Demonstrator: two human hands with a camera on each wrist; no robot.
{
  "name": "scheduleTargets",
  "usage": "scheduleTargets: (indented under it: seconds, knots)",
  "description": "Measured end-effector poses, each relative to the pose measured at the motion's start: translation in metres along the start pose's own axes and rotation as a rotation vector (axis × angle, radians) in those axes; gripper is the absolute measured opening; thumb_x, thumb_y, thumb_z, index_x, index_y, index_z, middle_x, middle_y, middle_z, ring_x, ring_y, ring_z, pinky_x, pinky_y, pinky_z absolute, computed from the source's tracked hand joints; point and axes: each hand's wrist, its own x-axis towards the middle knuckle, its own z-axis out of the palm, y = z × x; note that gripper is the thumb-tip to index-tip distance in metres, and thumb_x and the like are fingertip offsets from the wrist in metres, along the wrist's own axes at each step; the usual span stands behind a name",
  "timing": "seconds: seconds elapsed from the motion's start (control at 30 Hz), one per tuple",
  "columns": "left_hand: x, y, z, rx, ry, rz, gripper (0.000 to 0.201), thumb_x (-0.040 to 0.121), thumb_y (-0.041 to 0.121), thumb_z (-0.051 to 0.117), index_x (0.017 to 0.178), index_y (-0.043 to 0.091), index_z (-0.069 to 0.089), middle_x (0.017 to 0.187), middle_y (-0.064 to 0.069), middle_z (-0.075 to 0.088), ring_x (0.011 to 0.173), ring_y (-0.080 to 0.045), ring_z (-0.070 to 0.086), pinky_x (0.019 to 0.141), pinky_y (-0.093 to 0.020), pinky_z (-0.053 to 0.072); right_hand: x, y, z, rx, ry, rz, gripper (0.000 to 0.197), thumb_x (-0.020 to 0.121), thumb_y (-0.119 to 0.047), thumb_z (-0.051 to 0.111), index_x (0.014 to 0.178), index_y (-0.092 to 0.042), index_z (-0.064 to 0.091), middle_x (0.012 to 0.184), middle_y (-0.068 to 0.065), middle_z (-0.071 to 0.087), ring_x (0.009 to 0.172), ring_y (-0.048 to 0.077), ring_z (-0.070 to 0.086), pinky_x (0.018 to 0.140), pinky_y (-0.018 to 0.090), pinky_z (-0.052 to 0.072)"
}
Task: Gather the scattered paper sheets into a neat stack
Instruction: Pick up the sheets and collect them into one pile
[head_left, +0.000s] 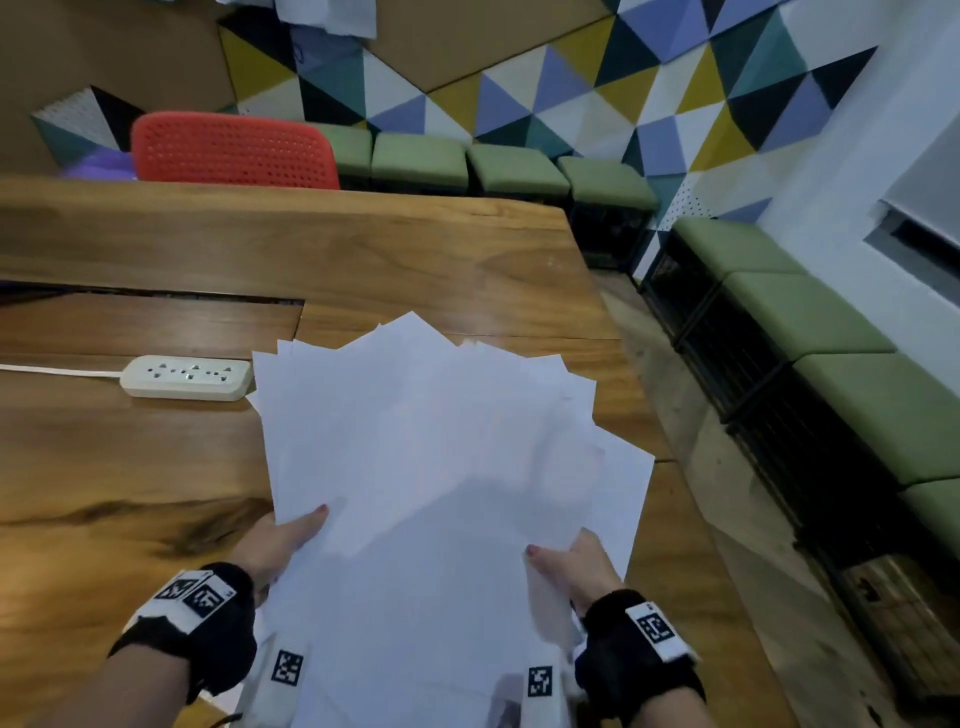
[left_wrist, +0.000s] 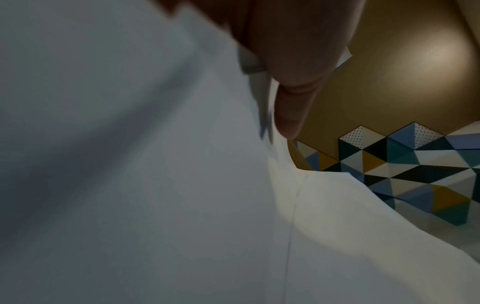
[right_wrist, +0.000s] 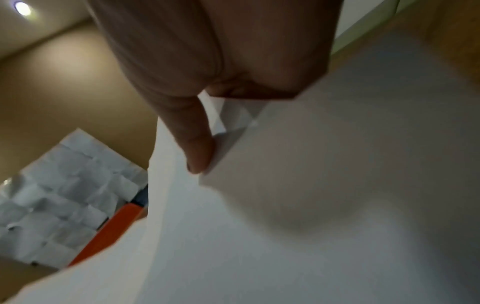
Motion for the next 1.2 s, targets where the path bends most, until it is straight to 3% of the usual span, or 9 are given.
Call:
scheduleTargets:
  seconds: [0.1, 0.23, 0.4, 0.53, 0.63, 0.77, 0.87, 1.03, 1.2]
  knots:
    - [-0.001, -0.002, -0.002, 0.079, -0.013, 0.046, 0.040, 0.074, 0.019, 0.075, 0.110, 0.015, 0.059, 0.093, -0.001, 0.067, 0.086, -0.022, 0.064, 0.067, -0.030, 0.049, -0.001, 0.005, 0.012, -0.006, -0.084, 0.014, 0.042, 0.074, -0.010, 0.070, 0.113, -0.002, 0.057, 0.112, 0.015, 0.066, 0.104, 0.032, 0.062, 0.091, 0.044, 0.051]
    - [-0.004, -0.003, 0.002, 0.112, 0.019, 0.050, 0.025, 0.082, 0.002, 0.066, 0.105, 0.009, 0.060, 0.090, -0.005, 0.066, 0.079, -0.020, 0.063, 0.060, -0.028, 0.047, 0.005, 0.002, 0.015, -0.060, 0.030, -0.022, 0.068, 0.086, -0.015, 0.062, 0.143, -0.007, 0.025, 0.150, 0.013, 0.032, 0.139, 0.028, 0.030, 0.112, 0.041, 0.031]
    - [-0.008, 0.001, 0.004, 0.107, 0.015, 0.090, 0.016, 0.083, 0.004, 0.065, 0.092, 0.017, 0.061, 0.073, 0.010, 0.069, 0.076, -0.015, 0.062, 0.055, -0.025, 0.046, 0.009, -0.001, 0.024, -0.280, -0.055, -0.137, 0.049, 0.082, -0.007, 0.057, 0.129, -0.016, 0.046, 0.123, 0.007, 0.059, 0.115, 0.027, 0.055, 0.098, 0.035, 0.045]
    - [-0.006, 0.001, 0.002, 0.058, -0.021, 0.088, 0.035, 0.074, 0.014, 0.075, 0.106, 0.014, 0.062, 0.103, -0.007, 0.069, 0.092, -0.025, 0.065, 0.078, -0.035, 0.051, 0.014, -0.008, 0.016, -0.204, 0.066, -0.150, 0.041, 0.083, 0.000, 0.052, 0.121, -0.013, 0.056, 0.107, 0.008, 0.064, 0.106, 0.030, 0.059, 0.091, 0.034, 0.047]
    - [-0.010, 0.003, 0.005, -0.025, -0.020, 0.109, 0.030, 0.085, 0.011, 0.063, 0.114, 0.016, 0.056, 0.100, 0.001, 0.065, 0.091, -0.014, 0.061, 0.089, -0.033, 0.043, 0.021, -0.021, -0.005, -0.270, 0.088, -0.163, 0.039, 0.084, 0.002, 0.047, 0.120, -0.010, 0.056, 0.101, 0.008, 0.059, 0.107, 0.031, 0.056, 0.085, 0.029, 0.042]
    - [-0.010, 0.006, 0.006, -0.047, -0.045, 0.049, 0.039, 0.085, 0.021, 0.062, 0.122, 0.010, 0.056, 0.100, -0.001, 0.070, 0.098, -0.021, 0.063, 0.090, -0.036, 0.046, 0.030, -0.033, -0.015, -0.352, 0.046, -0.162, 0.038, 0.084, 0.001, 0.044, 0.118, -0.013, 0.056, 0.102, 0.009, 0.059, 0.105, 0.033, 0.055, 0.083, 0.031, 0.041]
    - [-0.012, 0.009, 0.005, -0.074, -0.064, 0.010, 0.039, 0.084, 0.027, 0.064, 0.119, 0.011, 0.057, 0.082, 0.006, 0.076, 0.093, -0.021, 0.063, 0.076, -0.037, 0.050, 0.027, -0.033, -0.006, -0.360, -0.020, -0.152, 0.035, 0.085, 0.002, 0.046, 0.116, -0.013, 0.055, 0.102, 0.008, 0.058, 0.103, 0.030, 0.055, 0.086, 0.033, 0.043]
    - [-0.009, 0.012, 0.001, -0.142, -0.055, -0.054, 0.059, 0.082, 0.040, 0.061, 0.133, 0.013, 0.047, 0.133, -0.004, 0.052, 0.131, -0.029, 0.043, 0.108, -0.048, 0.034, 0.029, -0.033, -0.018, -0.453, 0.050, -0.195, 0.039, 0.085, 0.004, 0.040, 0.119, -0.010, 0.055, 0.100, 0.009, 0.058, 0.104, 0.031, 0.054, 0.084, 0.031, 0.040]
    - [-0.009, 0.011, 0.007, -0.013, -0.047, 0.022, 0.033, 0.086, 0.009, 0.059, 0.119, 0.010, 0.056, 0.109, -0.007, 0.064, 0.094, -0.019, 0.060, 0.096, -0.040, 0.042, 0.026, -0.045, -0.008, -0.437, -0.022, -0.215, 0.038, 0.086, 0.004, 0.038, 0.117, -0.008, 0.055, 0.100, 0.011, 0.058, 0.096, 0.028, 0.052, 0.080, 0.029, 0.038]
